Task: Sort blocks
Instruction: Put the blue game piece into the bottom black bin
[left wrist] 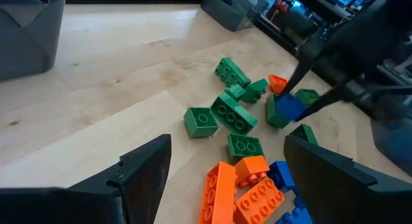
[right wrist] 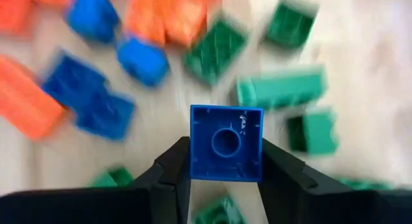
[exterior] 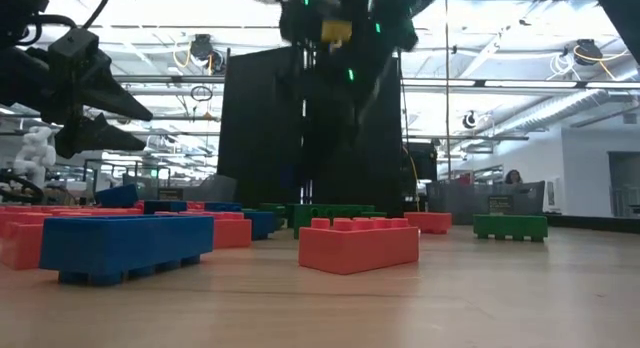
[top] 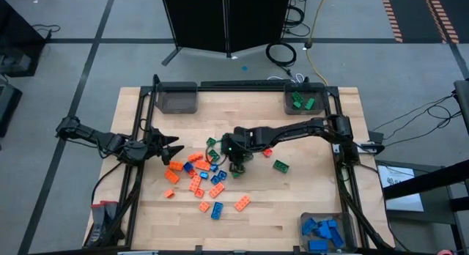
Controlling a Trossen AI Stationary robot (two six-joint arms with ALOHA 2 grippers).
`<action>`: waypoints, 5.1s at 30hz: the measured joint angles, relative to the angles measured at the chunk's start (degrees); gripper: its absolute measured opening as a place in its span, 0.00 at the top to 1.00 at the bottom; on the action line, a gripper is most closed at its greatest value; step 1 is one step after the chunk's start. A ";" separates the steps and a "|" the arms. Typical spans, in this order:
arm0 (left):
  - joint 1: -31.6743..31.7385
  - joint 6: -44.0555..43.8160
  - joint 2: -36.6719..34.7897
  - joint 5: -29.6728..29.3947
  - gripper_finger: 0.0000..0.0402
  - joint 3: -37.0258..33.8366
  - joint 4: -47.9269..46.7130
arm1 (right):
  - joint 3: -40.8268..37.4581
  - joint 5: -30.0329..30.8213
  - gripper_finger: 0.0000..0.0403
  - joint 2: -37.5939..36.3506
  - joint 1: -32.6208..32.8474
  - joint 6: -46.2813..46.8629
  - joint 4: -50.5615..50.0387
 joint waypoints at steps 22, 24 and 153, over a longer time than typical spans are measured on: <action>0.00 -0.09 0.83 0.20 0.24 0.00 0.00 | 13.49 11.77 0.70 -24.96 34.05 54.48 -56.81; 0.00 -0.09 0.83 0.20 0.24 0.00 0.00 | 13.42 11.69 0.70 -24.90 37.74 60.49 -58.38; 0.00 0.05 0.98 0.46 0.24 0.02 0.02 | -1.00 4.17 0.54 3.67 8.00 20.25 13.84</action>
